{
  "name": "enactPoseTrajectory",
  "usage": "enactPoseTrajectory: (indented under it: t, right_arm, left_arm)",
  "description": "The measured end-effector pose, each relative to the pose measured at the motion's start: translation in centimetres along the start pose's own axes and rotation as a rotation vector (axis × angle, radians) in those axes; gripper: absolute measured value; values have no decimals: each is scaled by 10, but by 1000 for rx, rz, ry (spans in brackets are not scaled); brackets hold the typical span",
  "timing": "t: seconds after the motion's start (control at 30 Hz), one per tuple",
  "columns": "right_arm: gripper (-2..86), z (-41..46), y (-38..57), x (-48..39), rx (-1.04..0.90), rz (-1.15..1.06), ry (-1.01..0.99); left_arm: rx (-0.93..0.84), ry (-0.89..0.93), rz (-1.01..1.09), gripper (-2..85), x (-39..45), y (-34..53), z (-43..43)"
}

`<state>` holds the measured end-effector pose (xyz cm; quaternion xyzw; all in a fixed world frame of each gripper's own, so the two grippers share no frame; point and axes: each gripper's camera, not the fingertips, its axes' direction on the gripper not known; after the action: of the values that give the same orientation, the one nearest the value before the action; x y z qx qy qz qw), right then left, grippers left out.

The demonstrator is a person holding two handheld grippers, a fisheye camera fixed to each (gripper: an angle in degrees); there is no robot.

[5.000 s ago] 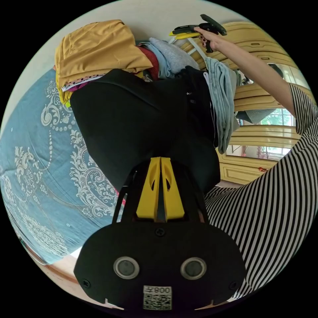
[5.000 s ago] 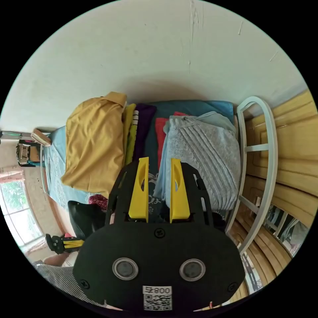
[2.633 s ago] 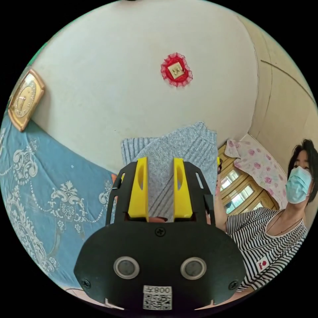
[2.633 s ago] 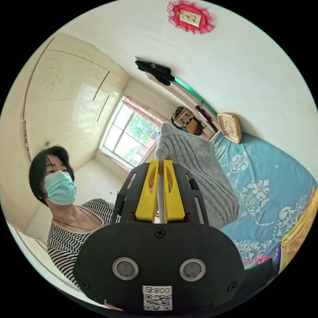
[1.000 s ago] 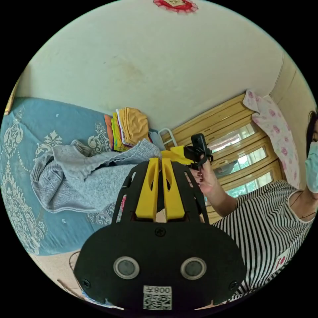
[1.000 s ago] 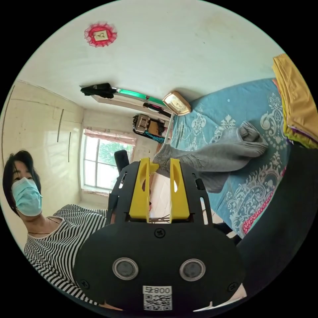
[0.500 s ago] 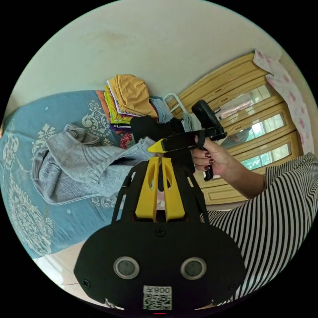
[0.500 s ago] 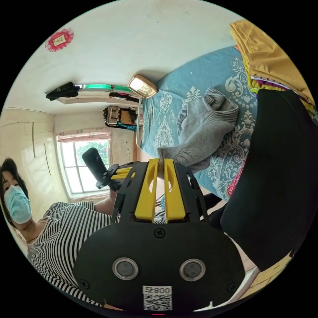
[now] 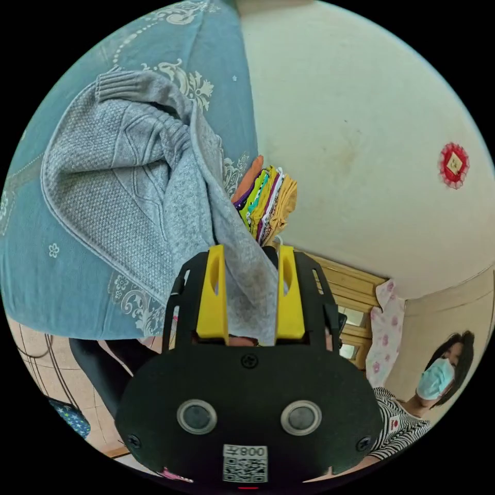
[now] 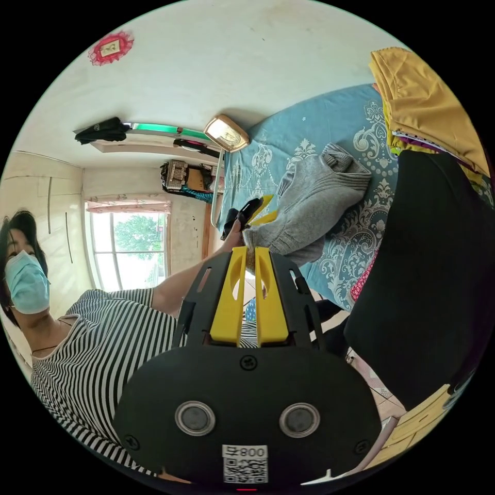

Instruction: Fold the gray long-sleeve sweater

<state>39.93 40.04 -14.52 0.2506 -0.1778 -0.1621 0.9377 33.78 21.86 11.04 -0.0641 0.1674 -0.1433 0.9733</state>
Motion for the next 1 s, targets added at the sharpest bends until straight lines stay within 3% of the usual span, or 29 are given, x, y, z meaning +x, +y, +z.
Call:
enactPoseTrajectory:
  t: [0.13, 0.4, 0.67, 1.0]
  right_arm:
    - [23, -17, 7, -12, 15, -19, 17]
    - [22, -66, -3, -82, 60, -266, -45]
    - [22, -117, -1, -209, 62, -723, -183]
    - [19, -147, 28, -325, -1, -1097, -402]
  left_arm:
    - [11, 18, 44, 34, -8, 2, -8]
    - [248, 276, 319, 14, 42, 58, -128]
    - [507, 310, 780, 11, 129, 207, -278]
    - [713, 180, 1124, 12, 169, 379, -353]
